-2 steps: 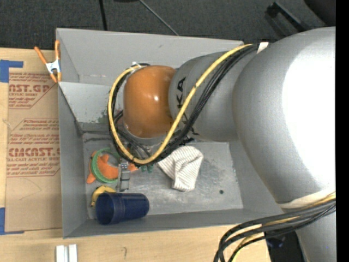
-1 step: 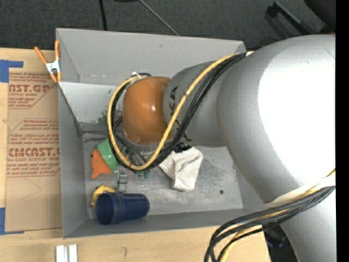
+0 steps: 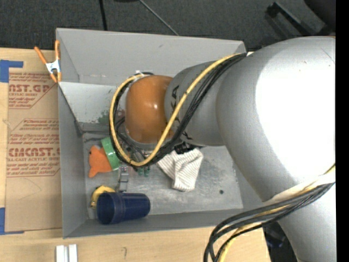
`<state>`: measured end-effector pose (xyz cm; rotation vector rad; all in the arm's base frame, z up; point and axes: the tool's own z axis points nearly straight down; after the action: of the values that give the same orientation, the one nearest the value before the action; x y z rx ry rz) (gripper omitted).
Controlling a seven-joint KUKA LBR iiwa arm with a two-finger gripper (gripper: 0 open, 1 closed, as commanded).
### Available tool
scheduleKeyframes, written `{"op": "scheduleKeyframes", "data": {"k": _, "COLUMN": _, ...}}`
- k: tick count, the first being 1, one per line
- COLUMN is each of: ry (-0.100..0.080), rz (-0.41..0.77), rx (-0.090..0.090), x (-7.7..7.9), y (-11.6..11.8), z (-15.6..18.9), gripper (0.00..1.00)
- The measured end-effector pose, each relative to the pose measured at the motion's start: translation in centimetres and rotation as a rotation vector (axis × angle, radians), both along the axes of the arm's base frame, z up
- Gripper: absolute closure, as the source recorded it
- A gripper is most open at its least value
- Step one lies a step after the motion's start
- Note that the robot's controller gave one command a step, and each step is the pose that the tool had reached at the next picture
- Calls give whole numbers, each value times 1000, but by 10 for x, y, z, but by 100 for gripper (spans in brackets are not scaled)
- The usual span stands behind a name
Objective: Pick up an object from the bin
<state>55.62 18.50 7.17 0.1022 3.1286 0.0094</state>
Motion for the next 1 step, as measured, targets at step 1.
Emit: {"op": "scheduleKeyframes", "data": {"k": 1, "ry": 14, "rz": -108, "rx": -5, "x": -2, "y": -1, "z": 23, "gripper": 0}}
